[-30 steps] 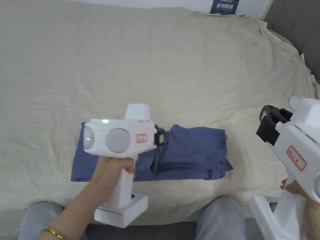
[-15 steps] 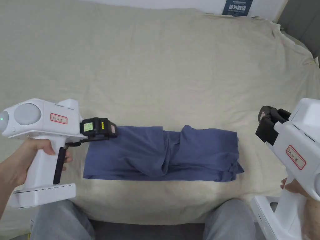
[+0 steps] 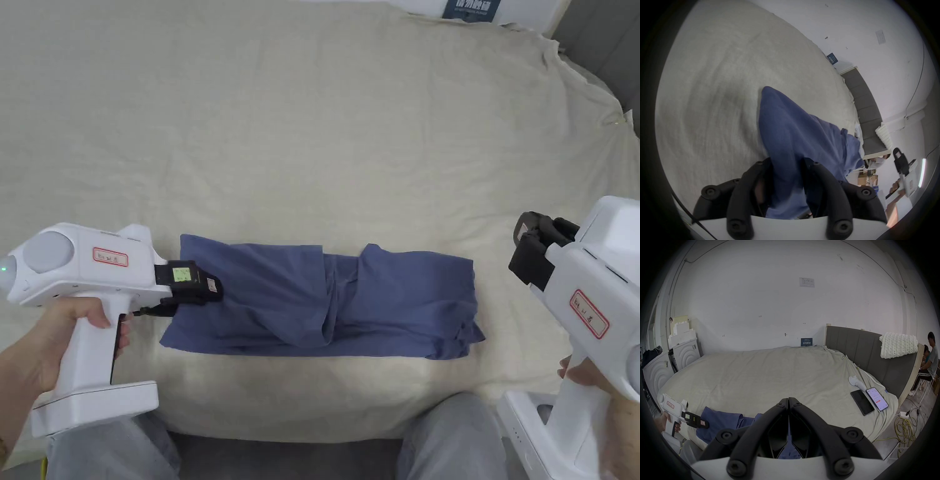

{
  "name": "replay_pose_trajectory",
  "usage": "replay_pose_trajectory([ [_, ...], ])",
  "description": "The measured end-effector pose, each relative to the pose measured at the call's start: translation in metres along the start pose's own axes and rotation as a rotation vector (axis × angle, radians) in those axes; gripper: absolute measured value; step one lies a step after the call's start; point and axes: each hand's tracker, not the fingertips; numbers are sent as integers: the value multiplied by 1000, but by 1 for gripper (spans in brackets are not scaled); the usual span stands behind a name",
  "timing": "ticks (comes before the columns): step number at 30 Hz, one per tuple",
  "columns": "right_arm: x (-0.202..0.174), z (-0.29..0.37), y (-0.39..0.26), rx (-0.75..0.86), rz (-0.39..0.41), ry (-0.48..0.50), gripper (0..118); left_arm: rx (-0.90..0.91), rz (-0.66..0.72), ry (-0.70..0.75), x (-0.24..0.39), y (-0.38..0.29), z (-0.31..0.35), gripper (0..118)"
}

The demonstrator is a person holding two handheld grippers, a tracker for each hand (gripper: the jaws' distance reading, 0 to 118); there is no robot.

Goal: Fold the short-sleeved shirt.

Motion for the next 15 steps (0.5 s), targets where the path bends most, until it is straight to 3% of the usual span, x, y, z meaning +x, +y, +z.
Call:
replay_pose_trajectory([
  [1,0,0,-1,-3,0,-1,0,21,-25,-3,2,-2,0,20],
  [4,0,-1,-4,-13,4,0,0,24,66,-3,-2,2,3,11],
  [12,-3,-2,-2,-13,3,13,0,91,-83,104,32,9,52,5],
  [14,-4,-2,-1,-8,5,18,0,110,-63,115,30,14,73,5],
  [15,-4,-2,0,-5,5,21,0,147,-74,191,28,16,84,5],
])
